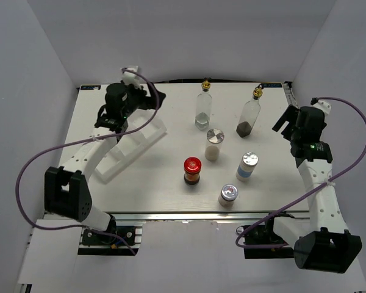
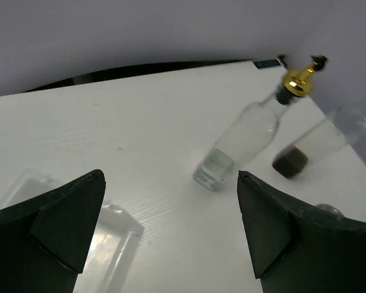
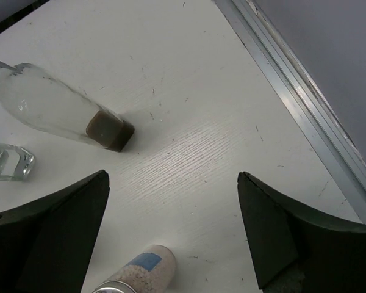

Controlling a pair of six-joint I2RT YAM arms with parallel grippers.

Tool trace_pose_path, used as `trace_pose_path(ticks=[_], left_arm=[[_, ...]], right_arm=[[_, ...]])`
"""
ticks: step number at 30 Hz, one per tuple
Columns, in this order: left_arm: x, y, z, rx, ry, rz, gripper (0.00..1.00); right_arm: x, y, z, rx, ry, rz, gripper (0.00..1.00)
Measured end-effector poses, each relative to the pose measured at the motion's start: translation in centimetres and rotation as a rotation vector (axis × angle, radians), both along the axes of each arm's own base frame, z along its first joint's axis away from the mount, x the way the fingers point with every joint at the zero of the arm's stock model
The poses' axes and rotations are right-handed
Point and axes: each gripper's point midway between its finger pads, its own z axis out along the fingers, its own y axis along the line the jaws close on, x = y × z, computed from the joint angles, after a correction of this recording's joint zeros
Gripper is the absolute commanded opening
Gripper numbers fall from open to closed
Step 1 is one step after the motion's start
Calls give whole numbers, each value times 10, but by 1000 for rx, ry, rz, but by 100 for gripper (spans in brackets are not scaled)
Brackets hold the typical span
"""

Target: Organize the condiment bottles

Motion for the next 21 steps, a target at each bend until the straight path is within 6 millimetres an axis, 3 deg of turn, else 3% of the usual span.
trace_pose_path(ticks=[6,12,17,21], left_arm=[[5,-80,-25,47,-1,-237,98],[31,-150,-31,67,-34,-354,98],[44,-192,-37,68,-57,-399,98],[49,-209,-46,84,-62,-404,98]], right_arm=[[-5,5,18,-12,-103,43,89],[-3,15,30,-19,-209,105,89],[-1,17,35,-30,-241,125,89],[-1,17,36,-39,-255,134,90]])
